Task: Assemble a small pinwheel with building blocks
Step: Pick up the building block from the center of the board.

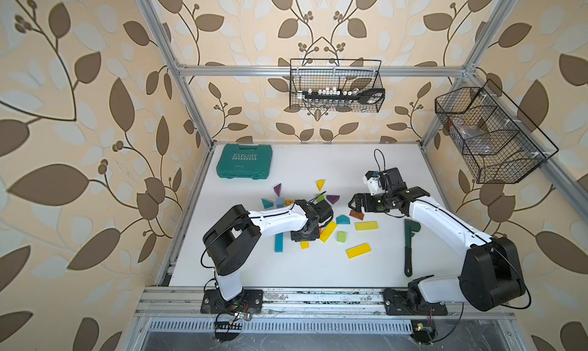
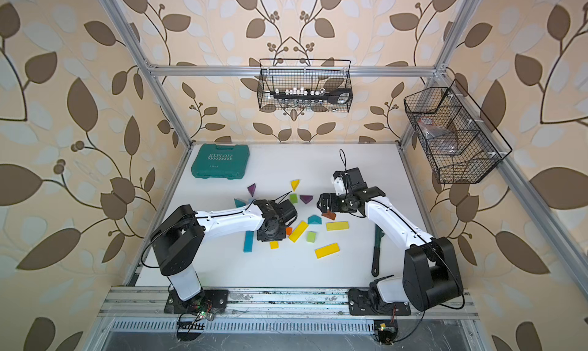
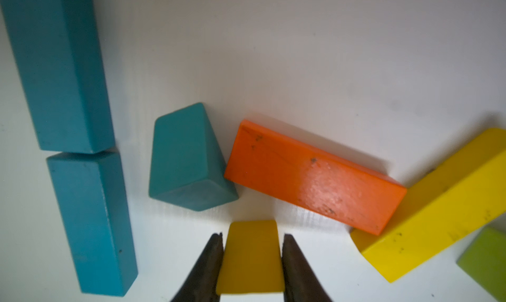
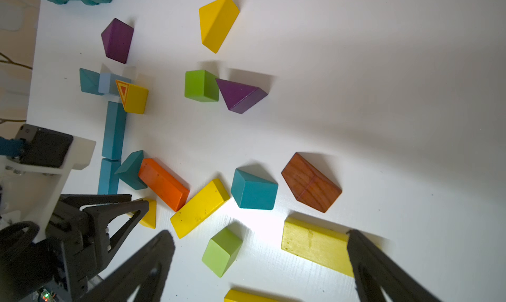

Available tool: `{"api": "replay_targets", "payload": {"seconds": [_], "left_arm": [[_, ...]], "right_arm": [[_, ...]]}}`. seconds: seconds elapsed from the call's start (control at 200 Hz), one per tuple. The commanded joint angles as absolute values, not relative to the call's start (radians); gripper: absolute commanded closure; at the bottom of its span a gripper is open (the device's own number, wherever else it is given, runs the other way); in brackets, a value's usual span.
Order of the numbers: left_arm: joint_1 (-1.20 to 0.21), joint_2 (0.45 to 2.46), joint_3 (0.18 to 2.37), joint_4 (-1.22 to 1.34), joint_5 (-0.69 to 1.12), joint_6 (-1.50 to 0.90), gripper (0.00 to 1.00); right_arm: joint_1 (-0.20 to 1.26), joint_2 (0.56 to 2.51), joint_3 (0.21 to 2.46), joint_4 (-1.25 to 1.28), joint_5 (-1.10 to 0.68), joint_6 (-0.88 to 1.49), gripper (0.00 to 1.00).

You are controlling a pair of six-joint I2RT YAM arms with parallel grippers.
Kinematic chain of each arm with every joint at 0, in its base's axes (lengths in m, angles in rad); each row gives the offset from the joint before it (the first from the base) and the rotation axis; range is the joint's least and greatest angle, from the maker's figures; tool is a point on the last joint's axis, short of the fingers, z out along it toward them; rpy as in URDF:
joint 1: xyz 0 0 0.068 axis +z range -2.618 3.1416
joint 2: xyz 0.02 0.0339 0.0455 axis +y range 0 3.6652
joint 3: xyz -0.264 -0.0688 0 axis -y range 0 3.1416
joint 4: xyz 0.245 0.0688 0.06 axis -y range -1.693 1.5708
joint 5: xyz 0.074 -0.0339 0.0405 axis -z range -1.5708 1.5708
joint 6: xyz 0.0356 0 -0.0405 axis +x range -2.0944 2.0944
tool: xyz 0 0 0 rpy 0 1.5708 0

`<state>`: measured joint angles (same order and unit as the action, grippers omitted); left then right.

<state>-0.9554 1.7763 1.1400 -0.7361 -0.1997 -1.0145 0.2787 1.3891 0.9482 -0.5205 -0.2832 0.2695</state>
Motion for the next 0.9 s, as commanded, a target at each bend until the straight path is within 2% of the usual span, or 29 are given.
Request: {"api": "replay_targets", "payload": {"seconds": [0.0, 0.11, 0.2, 0.35, 0.47, 0.665, 0.895], "left_arm": [[-0.953, 1.759, 1.116, -0.705, -0.191, -0.988, 0.74], [-0.947, 1.671, 1.089, -0.667, -0.189, -0.929, 0.83], [-0.915, 1.557, 1.035, -0.571, -0.113, -0.849, 0.89], [-0.799, 1.297, 0.866, -0.295, 0.133, -0.771, 0.9], [-0.725, 1.141, 0.774, -0.124, 0.277, -0.734, 0.86], [-0.67, 1.083, 0.727, 0.001, 0.418, -0.77, 0.91], [-0.648, 1.099, 0.707, 0.057, 0.489, -0.804, 0.93]], "right_arm": [[0.29, 1.359, 0.894, -0.468, -0.367, 0.279, 0.0], [0.355, 1.313, 0.848, -0.405, -0.4, 0.277, 0.0], [0.416, 1.263, 0.795, -0.331, -0.415, 0.272, 0.02], [0.505, 1.18, 0.699, -0.163, -0.483, 0.26, 0.06], [0.641, 1.193, 0.731, -0.153, -0.418, 0.187, 0.09], [0.732, 1.277, 0.821, -0.122, -0.383, 0.11, 0.13], [0.738, 1.334, 0.888, -0.085, -0.347, 0.079, 0.17]]}}
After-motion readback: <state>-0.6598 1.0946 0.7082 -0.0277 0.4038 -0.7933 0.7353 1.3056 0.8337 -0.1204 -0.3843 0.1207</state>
